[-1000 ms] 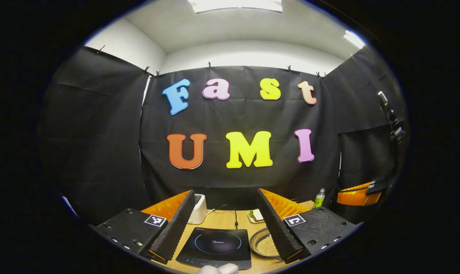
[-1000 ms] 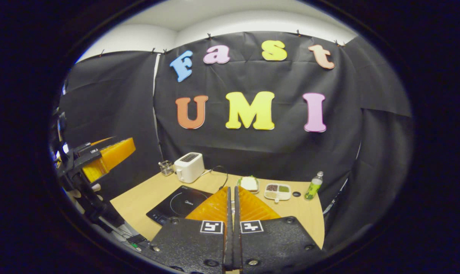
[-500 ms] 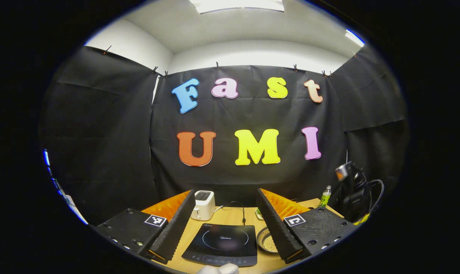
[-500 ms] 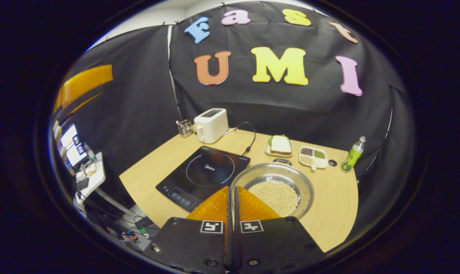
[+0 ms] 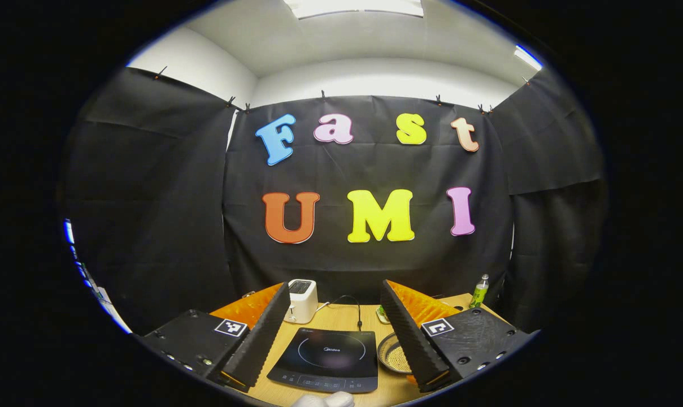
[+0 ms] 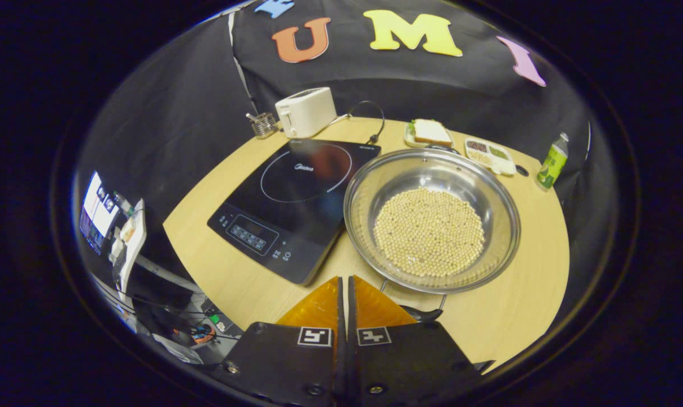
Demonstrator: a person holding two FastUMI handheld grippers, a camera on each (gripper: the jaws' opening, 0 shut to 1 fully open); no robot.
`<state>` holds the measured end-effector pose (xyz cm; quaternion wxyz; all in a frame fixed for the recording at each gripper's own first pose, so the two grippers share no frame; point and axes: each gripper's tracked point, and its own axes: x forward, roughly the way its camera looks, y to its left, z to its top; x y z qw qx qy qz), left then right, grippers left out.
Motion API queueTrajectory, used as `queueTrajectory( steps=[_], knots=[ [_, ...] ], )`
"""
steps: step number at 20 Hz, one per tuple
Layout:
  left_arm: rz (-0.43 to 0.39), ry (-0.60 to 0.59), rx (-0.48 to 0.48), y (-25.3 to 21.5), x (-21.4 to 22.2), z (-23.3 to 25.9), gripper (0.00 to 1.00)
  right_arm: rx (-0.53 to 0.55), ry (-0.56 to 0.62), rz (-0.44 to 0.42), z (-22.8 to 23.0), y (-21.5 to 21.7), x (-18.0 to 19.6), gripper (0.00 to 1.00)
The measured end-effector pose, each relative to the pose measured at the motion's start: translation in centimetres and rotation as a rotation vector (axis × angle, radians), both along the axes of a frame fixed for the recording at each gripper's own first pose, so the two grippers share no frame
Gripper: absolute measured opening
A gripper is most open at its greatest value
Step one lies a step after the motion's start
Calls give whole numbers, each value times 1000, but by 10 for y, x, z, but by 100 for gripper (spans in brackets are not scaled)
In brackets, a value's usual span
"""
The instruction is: First push the handle of the pot to place it horizontally, then grasp the pot with both hands and set it on the induction cooktop.
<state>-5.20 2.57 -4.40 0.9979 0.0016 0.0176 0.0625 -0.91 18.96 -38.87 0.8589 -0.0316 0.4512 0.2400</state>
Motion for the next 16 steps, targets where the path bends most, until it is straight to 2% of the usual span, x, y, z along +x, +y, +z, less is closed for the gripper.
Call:
queueTrajectory(
  steps=[5, 16],
  knots=[
    [11, 17, -2, 3, -1, -7, 96, 13, 78, -44, -32, 1, 11, 4],
    [6, 26, -8, 7, 5, -13, 96, -5, 76, -67, -32, -15, 18, 4]
  ],
)
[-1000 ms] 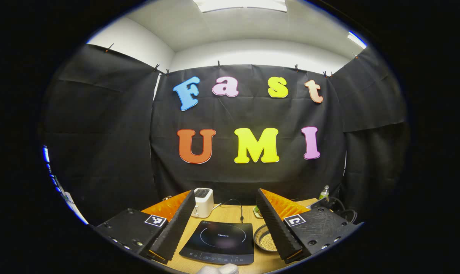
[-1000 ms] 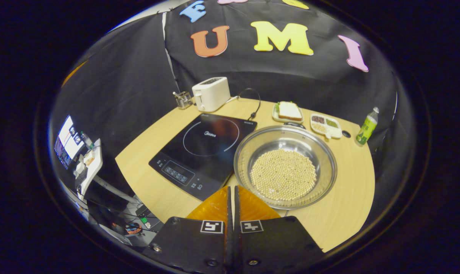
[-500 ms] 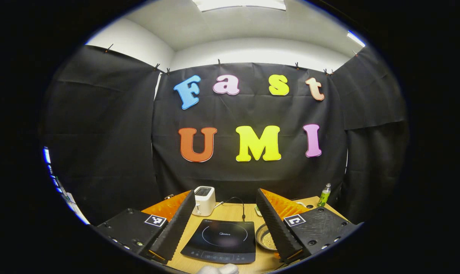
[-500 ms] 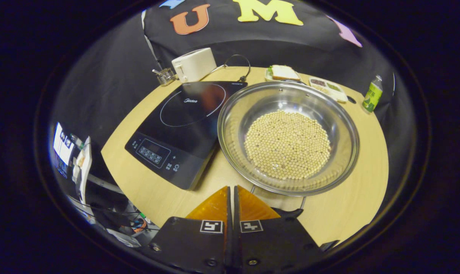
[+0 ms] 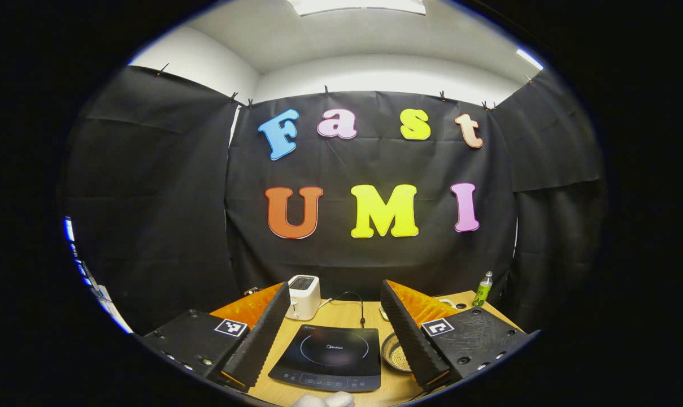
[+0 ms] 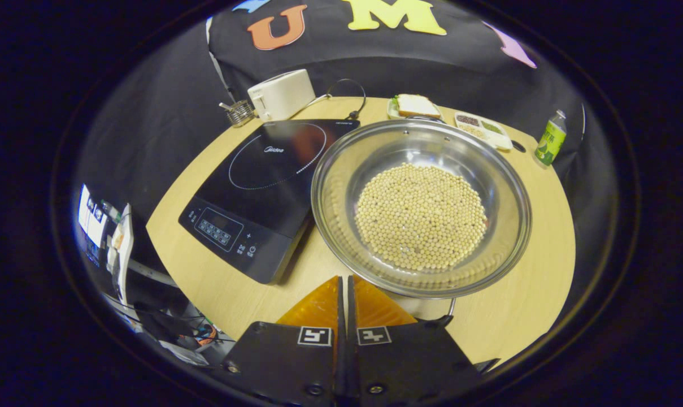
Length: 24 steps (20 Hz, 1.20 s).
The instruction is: First push the handle of the pot to place it horizontally, then grasp the pot with both hands and set it on the induction cooktop.
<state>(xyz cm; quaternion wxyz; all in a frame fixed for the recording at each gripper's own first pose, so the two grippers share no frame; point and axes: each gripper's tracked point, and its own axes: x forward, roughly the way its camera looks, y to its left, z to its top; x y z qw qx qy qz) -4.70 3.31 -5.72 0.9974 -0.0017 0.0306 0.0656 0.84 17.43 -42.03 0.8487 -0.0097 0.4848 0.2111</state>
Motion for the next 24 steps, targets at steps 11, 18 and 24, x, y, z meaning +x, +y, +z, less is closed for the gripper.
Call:
queueTrajectory(
  steps=[11, 18, 24],
  knots=[
    [-35, -8, -16, -10, 11, -4, 96, -32, 44, -62, -13, -45, -16, 0],
    [-44, -1, -25, -13, 15, -8, 96, -52, 36, -136, -15, -86, -9, 0],
    [-64, -1, -31, -22, 19, -9, 96, -80, 20, -172, -14, -123, 1, 4]
  ],
)
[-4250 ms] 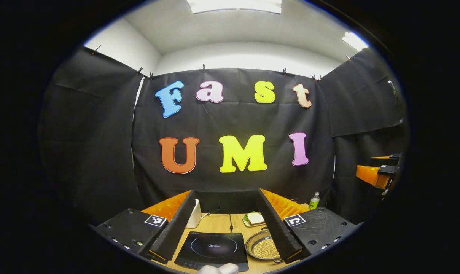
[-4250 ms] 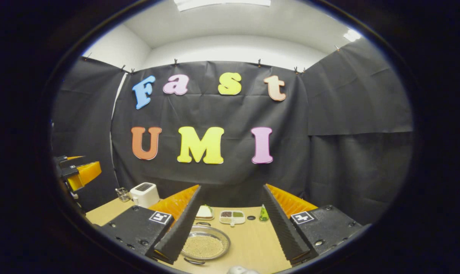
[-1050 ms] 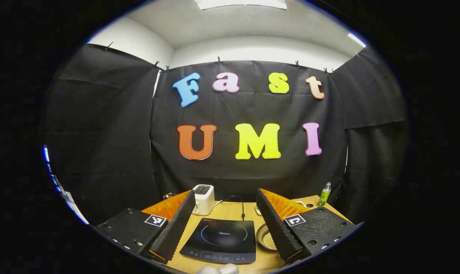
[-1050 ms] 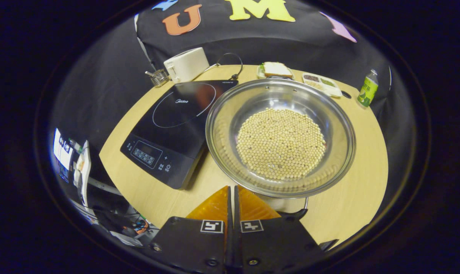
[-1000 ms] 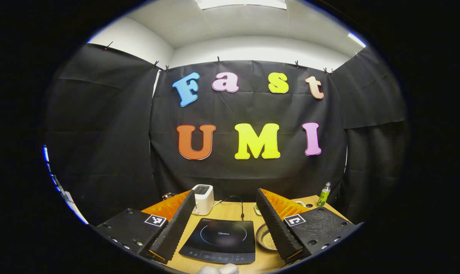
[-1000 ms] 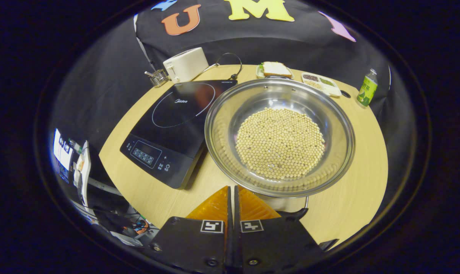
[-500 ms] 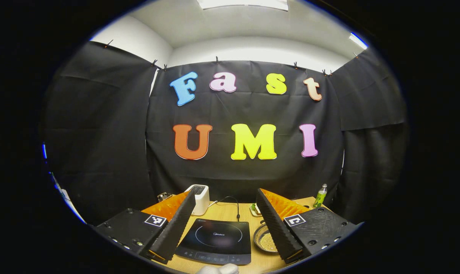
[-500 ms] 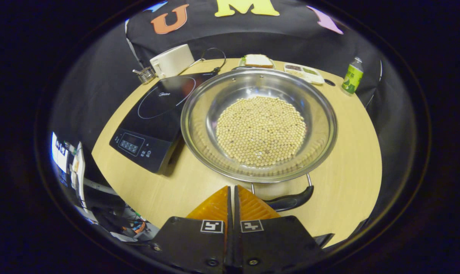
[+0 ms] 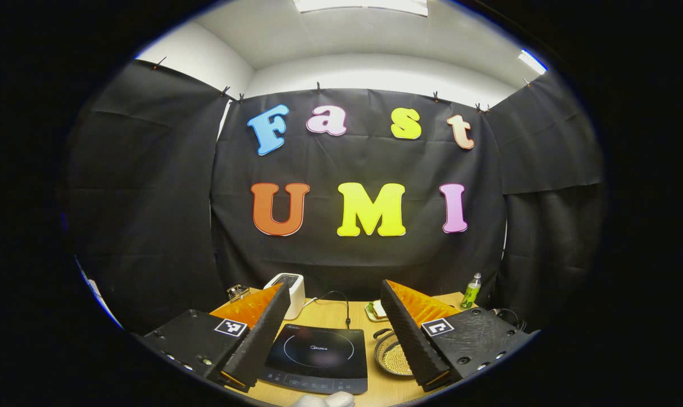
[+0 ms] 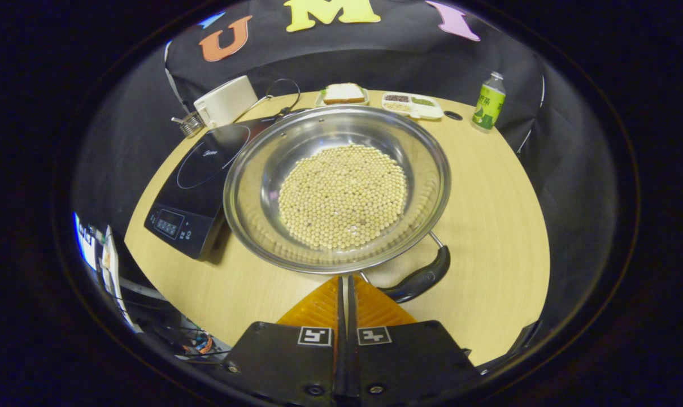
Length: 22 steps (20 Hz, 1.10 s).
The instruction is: First push the handle of the pot to place it horizontally, then grasp the pot with both hands and set it on the induction cooktop.
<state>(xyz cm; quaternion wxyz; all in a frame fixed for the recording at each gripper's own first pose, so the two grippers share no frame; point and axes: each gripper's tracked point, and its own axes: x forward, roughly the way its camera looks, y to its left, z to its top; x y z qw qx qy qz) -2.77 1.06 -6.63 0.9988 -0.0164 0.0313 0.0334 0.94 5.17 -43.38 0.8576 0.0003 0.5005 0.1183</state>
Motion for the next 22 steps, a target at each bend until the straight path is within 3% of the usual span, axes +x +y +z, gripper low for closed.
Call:
queueTrajectory(
  steps=[12, 22],
  knots=[
    [-1, 9, 3, -13, 9, -2, 96, -86, -25, -50, 1, -65, 32, 0],
    [26, 32, 30, -31, 21, -11, 96, -142, -39, 0, -2, -102, 70, 3]
  ],
)
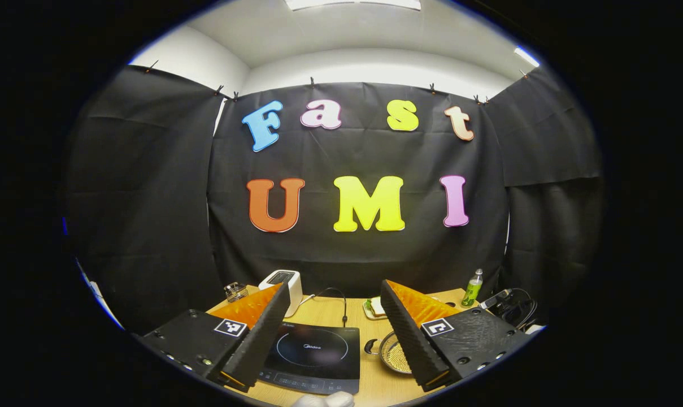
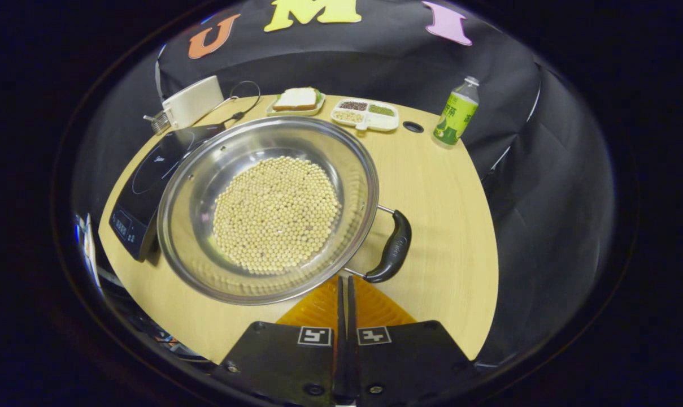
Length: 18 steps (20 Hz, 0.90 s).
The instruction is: First push the handle of the pot to place it horizontally, then grasp the pot with both hands and set it on the induction cooktop.
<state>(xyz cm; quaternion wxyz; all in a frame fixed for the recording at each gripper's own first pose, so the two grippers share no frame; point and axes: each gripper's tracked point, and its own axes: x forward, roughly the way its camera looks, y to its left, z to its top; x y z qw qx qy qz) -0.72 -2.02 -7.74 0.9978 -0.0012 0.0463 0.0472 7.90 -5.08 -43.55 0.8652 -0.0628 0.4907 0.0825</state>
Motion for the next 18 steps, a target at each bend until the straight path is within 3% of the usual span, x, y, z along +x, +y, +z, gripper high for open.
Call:
queueTrajectory(
  steps=[10, 18],
  knots=[
    [76, 28, 16, -27, 19, -13, 96, -34, -18, 88, 4, -27, 37, 0],
    [77, 32, 24, -43, 35, -26, 96, -13, -105, 81, 24, -40, 33, 2]
  ],
)
